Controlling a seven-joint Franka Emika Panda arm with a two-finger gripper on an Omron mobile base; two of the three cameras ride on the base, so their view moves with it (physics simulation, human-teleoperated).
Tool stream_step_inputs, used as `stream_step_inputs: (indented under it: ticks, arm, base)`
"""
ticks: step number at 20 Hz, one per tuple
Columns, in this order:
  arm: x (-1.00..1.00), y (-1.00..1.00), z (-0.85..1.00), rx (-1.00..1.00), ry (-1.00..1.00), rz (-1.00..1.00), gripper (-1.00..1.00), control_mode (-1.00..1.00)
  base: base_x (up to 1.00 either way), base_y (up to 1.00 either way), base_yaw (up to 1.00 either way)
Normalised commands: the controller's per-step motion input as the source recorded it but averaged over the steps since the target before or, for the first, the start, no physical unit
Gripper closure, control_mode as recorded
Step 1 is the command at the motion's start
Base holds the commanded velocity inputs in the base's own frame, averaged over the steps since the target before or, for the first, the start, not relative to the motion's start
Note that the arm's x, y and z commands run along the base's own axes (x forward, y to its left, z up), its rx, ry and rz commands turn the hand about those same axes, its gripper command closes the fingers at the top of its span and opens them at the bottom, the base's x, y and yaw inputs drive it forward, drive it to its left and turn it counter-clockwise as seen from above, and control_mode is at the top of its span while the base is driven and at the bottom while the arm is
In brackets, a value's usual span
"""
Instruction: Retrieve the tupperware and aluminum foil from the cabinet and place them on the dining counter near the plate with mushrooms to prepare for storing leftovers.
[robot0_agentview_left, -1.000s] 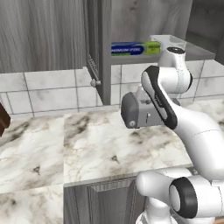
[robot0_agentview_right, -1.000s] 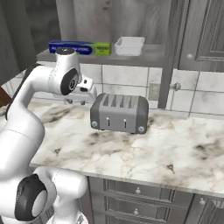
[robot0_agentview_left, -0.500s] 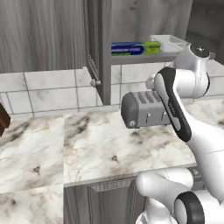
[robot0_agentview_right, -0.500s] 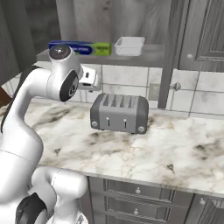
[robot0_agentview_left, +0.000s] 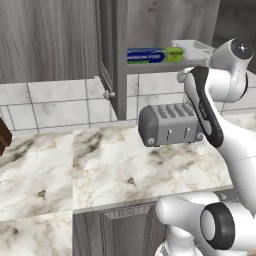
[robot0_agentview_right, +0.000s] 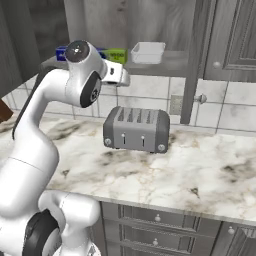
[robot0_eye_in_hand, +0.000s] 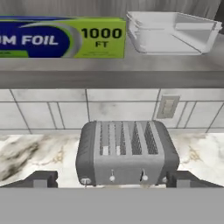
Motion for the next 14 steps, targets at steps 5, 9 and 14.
stream_step_inputs:
  ticks: [5, 9, 14]
  arm:
    - [0.50, -0.23, 0.64, 0.00, -0.25, -0.03, -1.00, -1.00]
    - [0.61, -0.10, 0.61, 0.00, -0.27, -0.01, -1.00, -1.00]
    - [0.58, -0.01, 0.44, 0.00, -0.07, -0.01, -1.00, -1.00]
  base:
    - [0.00, 0.00, 0.00]
    - [0.00, 0.00, 0.00]
    - [0.00, 0.00, 0.00]
